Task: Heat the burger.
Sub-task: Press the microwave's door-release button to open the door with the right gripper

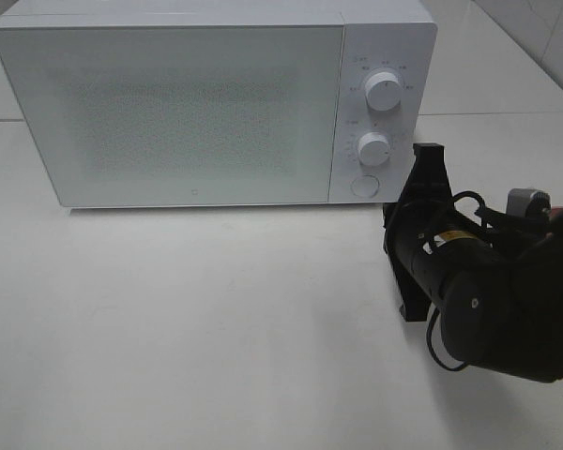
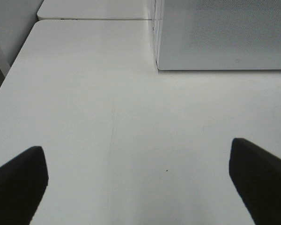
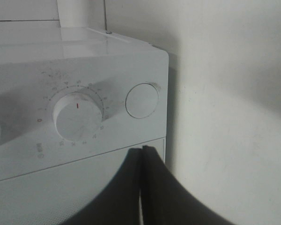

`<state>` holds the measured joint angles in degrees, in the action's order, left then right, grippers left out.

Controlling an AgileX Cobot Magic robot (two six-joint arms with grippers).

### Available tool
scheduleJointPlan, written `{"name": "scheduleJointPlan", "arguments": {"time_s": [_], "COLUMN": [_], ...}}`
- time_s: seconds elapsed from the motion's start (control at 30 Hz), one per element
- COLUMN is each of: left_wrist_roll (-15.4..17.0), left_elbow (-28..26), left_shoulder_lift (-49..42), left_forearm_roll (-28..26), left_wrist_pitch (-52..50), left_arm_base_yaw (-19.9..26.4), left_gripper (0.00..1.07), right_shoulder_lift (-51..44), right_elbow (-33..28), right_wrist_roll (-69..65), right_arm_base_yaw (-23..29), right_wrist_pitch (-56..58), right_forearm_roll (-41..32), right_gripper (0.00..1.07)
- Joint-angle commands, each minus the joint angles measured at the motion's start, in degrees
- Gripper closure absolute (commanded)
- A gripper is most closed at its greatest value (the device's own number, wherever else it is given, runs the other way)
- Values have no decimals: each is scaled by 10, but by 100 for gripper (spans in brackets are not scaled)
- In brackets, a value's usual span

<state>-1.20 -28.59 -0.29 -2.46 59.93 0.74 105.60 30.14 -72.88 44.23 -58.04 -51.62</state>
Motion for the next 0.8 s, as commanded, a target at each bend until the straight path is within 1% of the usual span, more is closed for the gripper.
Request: {"name": "scheduleJointPlan", "arguments": {"time_s": [0.03,0.1,0.17,0.3,0.37,0.6,0.8], "left_wrist_roll": [1,1,1,1,1,1,1], "left_elbow": [1,1,1,1,1,1,1], "left_shoulder_lift": [-12,-12,-12,-12,-12,-12,-12], "left_forearm_roll": [1,1,1,1,1,1,1], "left_wrist_pitch": [-3,-3,-3,-3,-3,-3,-3], "left_arm_base_yaw": [-2,-2,-2,-2,-2,-2,-2], "left_gripper": [1,1,1,1,1,1,1], "right_shoulder_lift": [13,18,41,57,71,96,120], "right_elbow": [14,19,43,61,78,108,134], "right_wrist_roll": [13,13,13,13,13,14,15], "right_arm_base_yaw": [-12,-15,-29,-44,-56,-68,-86], "right_wrist_pitch": [3,3,14,18,22,33,38], "right_forearm_roll": [21,30,52,62,81,81,97], "right_gripper": [106,106,106,106,107,107,107]}}
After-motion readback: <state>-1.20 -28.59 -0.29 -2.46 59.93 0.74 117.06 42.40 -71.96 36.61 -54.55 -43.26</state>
